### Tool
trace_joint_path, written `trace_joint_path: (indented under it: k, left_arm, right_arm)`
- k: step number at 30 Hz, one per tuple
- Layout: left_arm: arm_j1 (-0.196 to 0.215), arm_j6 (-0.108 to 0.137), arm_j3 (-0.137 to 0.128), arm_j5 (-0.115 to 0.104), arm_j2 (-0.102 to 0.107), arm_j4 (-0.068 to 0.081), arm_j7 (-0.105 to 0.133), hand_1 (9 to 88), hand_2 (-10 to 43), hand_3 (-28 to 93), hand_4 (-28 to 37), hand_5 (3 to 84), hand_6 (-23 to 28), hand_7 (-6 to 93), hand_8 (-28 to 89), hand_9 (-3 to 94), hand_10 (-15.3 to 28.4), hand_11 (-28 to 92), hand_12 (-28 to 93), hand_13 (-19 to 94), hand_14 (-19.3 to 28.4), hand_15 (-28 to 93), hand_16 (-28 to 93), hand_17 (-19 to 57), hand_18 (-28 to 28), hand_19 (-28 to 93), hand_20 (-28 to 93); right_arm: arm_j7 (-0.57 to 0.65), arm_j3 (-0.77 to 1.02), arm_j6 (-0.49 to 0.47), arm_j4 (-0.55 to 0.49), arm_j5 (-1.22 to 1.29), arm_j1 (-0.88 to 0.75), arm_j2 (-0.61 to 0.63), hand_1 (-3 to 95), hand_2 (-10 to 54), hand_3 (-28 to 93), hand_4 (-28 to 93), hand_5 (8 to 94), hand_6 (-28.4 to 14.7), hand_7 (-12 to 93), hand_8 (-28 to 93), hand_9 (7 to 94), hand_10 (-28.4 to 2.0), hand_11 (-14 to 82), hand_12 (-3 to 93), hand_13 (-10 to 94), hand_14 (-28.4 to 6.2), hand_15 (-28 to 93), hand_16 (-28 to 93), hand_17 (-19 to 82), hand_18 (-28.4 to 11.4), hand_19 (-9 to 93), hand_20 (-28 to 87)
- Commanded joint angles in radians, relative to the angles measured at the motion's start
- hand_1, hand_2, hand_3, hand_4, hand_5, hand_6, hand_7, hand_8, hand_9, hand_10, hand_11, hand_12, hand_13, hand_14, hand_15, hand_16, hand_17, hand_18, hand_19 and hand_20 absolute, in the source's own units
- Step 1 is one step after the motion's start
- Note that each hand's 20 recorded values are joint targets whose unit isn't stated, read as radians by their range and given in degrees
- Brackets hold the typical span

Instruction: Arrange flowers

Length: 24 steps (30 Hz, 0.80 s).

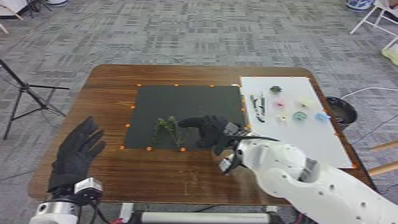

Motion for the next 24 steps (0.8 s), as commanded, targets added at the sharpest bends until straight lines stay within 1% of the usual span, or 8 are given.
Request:
trace_joint_path:
  k: [1,8,12,14,16,18,20,24]
  left_arm:
    - [-0.002,-0.010,0.007,0.011,-0.003,-0.003,-0.003,24.5,-4.6,69,-26.6,25.6,1.9,20.5,-9,18.6,9.7,19,21,16,11.8,26,8,-10.6,19.4,36,15]
    - [-0.007,-0.018,0.012,0.021,-0.008,-0.007,-0.010,24.5,-4.6,70,-26.6,25.7,1.9,20.5,-9,18.6,9.7,19,21,16,11.8,26,8,-10.6,19.4,36,15]
    - [-0.004,-0.011,0.012,0.022,-0.007,-0.011,0.000,24.5,-4.5,70,-26.6,25.7,1.9,20.5,-9,18.7,9.8,19,21,16,11.9,26,8,-10.6,19.4,36,15]
    - [0.000,-0.009,0.010,0.022,-0.010,-0.014,0.004,24.5,-4.5,69,-26.6,25.8,2.0,20.4,-9,18.8,9.8,19,21,16,11.9,26,8,-10.6,19.4,36,15]
    - [0.001,-0.008,0.010,0.025,-0.013,-0.014,0.004,24.5,-4.5,69,-26.5,25.9,2.0,20.3,-9,18.8,9.8,19,21,16,11.9,26,8,-10.6,19.4,36,15]
    - [0.003,-0.005,0.010,0.025,-0.016,-0.016,0.005,24.5,-4.5,69,-26.5,25.9,1.9,20.3,-9,19.0,9.9,19,21,16,11.9,26,8,-10.6,19.4,36,15]
    - [0.003,-0.002,0.009,0.024,-0.017,-0.016,0.007,24.5,-4.6,70,-26.5,25.9,1.9,20.4,-9,19.0,9.9,19,21,16,11.9,26,8,-10.6,19.3,36,15]
    - [0.002,-0.001,0.010,0.024,-0.017,-0.016,0.007,24.5,-4.6,70,-26.5,26.0,1.9,20.4,-9,19.1,9.9,19,21,16,12.0,26,8,-10.6,19.3,36,15]
  right_arm:
    - [-0.041,-0.013,-0.016,-0.030,-0.014,0.002,-0.037,38.2,-2.7,90,-22,28.0,3.5,15,-11,65.5,-11.6,47.6,53.7,64,-11.8,81,34,30,-22.5,85,49]
    - [-0.034,-0.024,-0.012,-0.043,-0.039,0.027,-0.065,36.8,-0.6,90,-21,28.7,3.3,15,-11,68.4,-11.5,51.3,49.6,67,-11.2,83,33,32,-22.9,88,48]
    - [0.066,-0.042,0.043,-0.022,-0.051,0.069,-0.011,34.5,1.3,88,-20,30.7,2.7,14,-11,67.6,-11.8,53.4,47.5,68,-11.0,83,33,32,-22.6,88,48]
    - [0.153,-0.070,0.118,-0.010,-0.090,0.091,0.027,33.3,-0.1,87,-21,32.5,2.1,14,-10,66.9,-12.2,56.6,43.9,67,-11.1,83,34,32,-22.6,88,48]
    - [0.276,-0.088,0.170,0.003,-0.140,0.110,0.056,30.4,-1.5,84,-21,36.7,1.0,14,-10,66.2,-12.6,61.3,37.5,66,-10.8,82,34,32,-22.3,87,48]
    - [0.404,-0.105,0.213,0.020,-0.207,0.130,0.079,27.3,-5.9,81,-24,42.0,-0.5,15,-10,64.2,-12.6,61.3,36.6,67,-10.4,83,34,32,-22.3,88,49]
    - [0.458,-0.105,0.249,0.053,-0.238,0.147,0.099,23.2,-9.2,78,-28,52.8,-2.9,19,-10,65.8,-13.2,61.1,38.0,69,-9.5,84,35,35,-22.3,91,48]
    - [0.503,-0.086,0.192,0.115,-0.234,0.178,0.137,22.0,-9.5,75,-28,62.9,-2.3,32,-11,69.6,-13.1,60.3,39.5,73,-8.2,84,36,38,-22.1,93,48]
